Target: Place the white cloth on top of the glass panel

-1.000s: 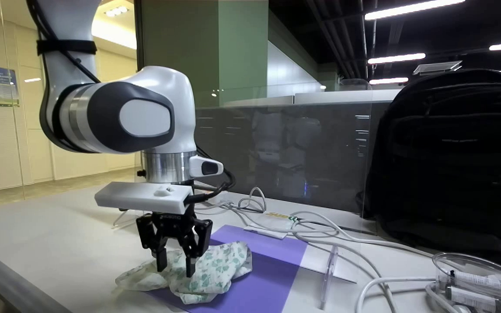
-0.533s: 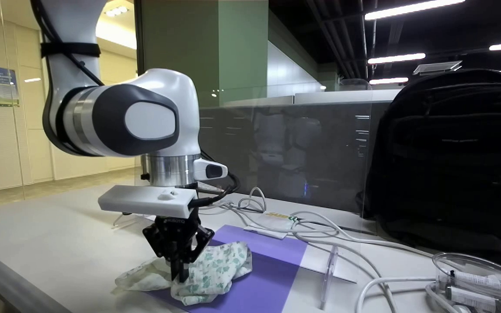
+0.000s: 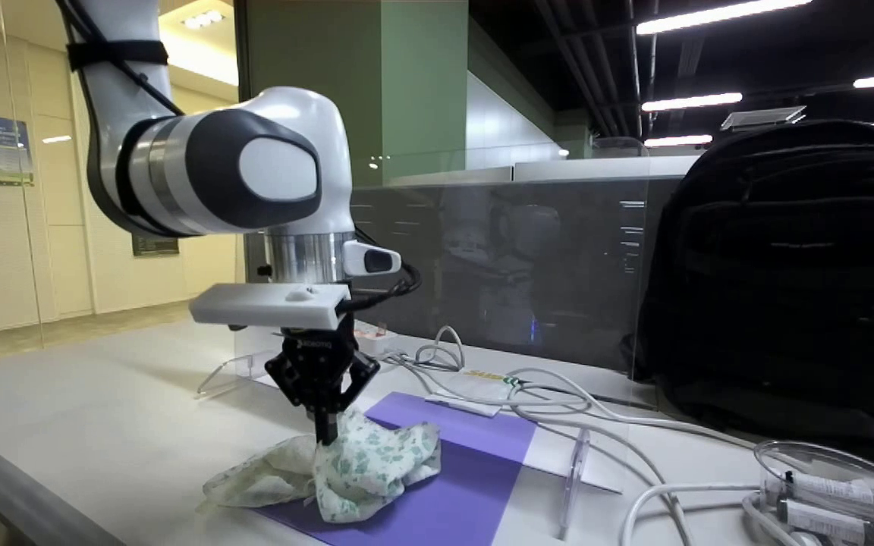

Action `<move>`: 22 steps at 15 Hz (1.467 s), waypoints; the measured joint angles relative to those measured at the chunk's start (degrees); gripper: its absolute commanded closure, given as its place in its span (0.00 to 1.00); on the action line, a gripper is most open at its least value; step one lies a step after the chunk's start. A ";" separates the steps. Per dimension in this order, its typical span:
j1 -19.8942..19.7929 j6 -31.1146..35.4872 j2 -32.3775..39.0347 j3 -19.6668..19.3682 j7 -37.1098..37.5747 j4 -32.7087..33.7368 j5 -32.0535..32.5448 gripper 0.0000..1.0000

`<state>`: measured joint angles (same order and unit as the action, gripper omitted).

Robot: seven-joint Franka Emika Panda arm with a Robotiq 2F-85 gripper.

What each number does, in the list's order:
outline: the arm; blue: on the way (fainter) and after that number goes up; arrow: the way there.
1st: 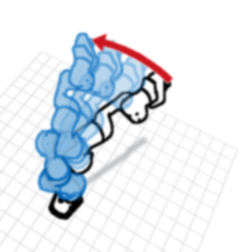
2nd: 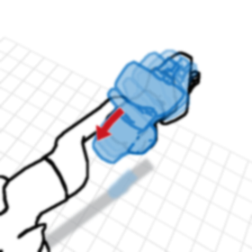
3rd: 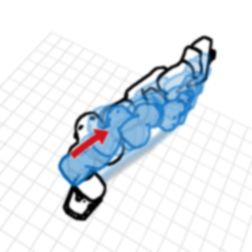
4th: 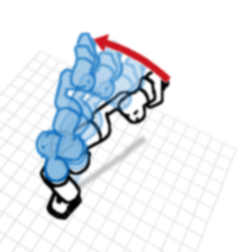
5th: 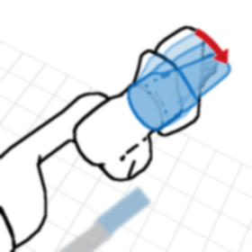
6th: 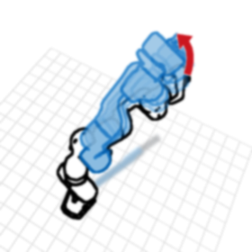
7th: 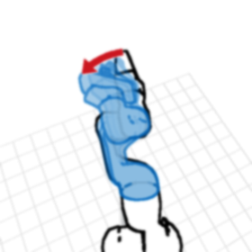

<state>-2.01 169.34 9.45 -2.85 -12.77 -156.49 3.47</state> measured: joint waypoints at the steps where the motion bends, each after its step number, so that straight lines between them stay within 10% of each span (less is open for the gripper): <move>1: 0.59 -3.65 -2.19 -0.03 1.65 0.74 0.01 1.00; 11: 3.51 -43.11 -23.87 4.80 13.59 14.26 -2.59 1.00; 22: 3.50 -44.89 -31.22 6.31 14.85 18.79 -2.41 1.00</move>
<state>1.50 124.45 -21.78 3.46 2.08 -137.70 1.06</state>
